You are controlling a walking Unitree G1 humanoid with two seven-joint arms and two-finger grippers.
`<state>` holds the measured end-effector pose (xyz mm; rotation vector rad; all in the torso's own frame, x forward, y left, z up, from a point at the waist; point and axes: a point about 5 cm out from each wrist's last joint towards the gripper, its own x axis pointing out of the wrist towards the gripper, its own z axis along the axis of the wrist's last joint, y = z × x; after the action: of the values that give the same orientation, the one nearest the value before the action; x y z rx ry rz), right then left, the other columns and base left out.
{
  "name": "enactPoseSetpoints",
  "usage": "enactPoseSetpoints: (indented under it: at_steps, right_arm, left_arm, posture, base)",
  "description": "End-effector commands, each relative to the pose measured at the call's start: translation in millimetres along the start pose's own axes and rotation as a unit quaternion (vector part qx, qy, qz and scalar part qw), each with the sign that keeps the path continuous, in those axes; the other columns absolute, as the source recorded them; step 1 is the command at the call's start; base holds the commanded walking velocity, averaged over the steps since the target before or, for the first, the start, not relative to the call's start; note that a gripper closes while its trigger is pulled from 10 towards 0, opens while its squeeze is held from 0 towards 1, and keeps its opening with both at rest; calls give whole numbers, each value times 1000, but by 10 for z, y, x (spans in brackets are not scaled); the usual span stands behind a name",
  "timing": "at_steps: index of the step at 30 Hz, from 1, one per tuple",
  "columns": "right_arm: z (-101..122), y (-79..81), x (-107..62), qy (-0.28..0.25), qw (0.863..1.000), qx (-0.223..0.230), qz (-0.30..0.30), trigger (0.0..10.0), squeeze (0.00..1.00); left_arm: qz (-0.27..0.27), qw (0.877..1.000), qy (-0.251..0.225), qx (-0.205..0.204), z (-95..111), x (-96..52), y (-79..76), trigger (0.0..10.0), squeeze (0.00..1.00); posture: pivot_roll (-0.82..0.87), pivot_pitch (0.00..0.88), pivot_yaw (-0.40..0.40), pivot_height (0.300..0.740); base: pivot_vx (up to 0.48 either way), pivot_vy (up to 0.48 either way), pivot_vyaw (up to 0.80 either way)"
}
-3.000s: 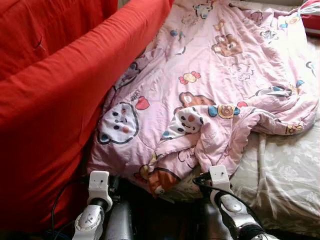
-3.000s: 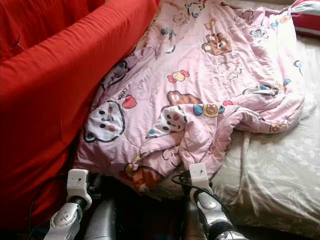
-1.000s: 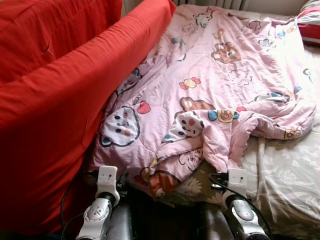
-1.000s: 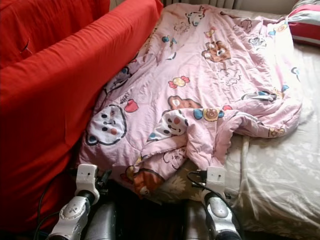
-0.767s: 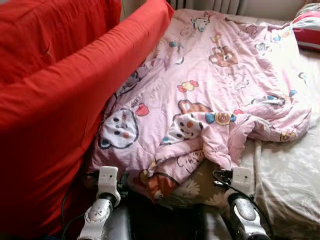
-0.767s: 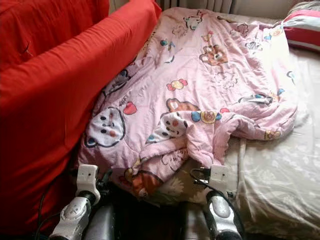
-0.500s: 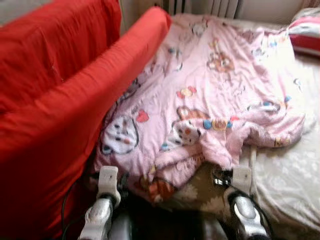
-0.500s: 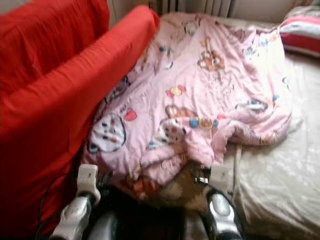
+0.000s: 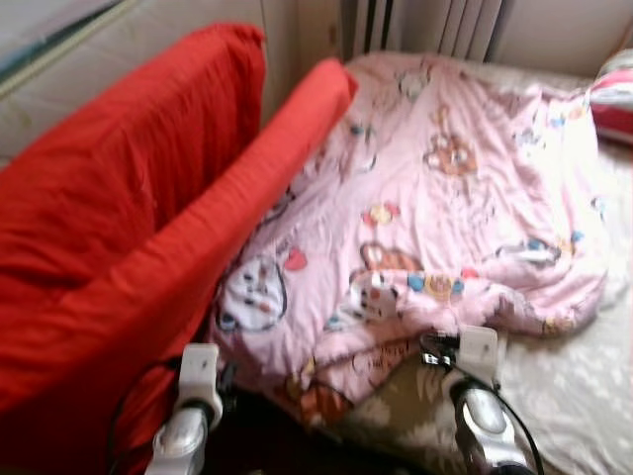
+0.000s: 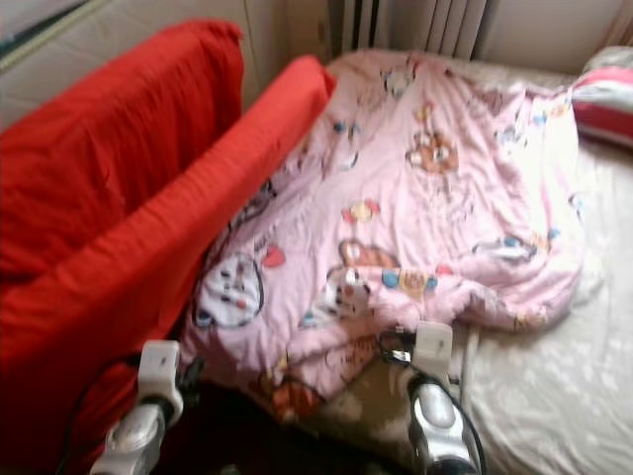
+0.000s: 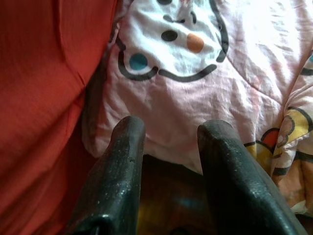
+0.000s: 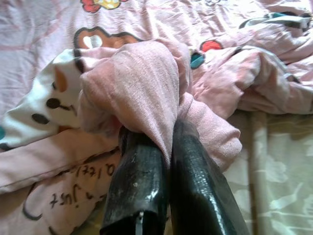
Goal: Clean up the room
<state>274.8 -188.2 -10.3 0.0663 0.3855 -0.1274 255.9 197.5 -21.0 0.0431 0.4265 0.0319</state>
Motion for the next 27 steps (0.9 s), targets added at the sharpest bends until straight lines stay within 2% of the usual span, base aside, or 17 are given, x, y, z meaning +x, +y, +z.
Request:
enactPoseSetpoints:
  at_steps: [1,4,9,15,19,27]
  right_arm:
    - [-147,-20,-60,31,1000,7,-3,10000,0]
    - [-327,-100,-134,79,996,23,-25,10000,0]
    - [-431,-192,-191,107,992,33,-54,10000,0]
    - [-395,-174,-176,92,994,40,-52,10000,0]
    - [-421,-166,-200,89,993,47,-55,10000,0]
    - [-469,-147,-233,92,993,47,-50,10000,0]
  left_arm:
    - [12,999,38,-5,-171,-72,55,10000,0]
    - [19,997,68,-14,-278,-110,67,10000,0]
    - [37,995,88,-33,-345,-145,148,10000,0]
    - [53,991,116,-47,-437,-196,229,10000,0]
    - [50,988,138,-38,-532,-252,230,10000,0]
    - [43,987,149,-32,-597,-292,197,10000,0]
  posture:
    - [-41,100,8,740]
    - [-32,81,9,740]
    - [-35,79,12,740]
    - [-47,112,26,740]
    - [-48,121,31,740]
    - [-42,134,28,740]
  base:
    - [0,0,0]
    - [0,0,0]
    - [0,0,0]
    - [0,0,0]
    - [0,0,0]
    - [0,0,0]
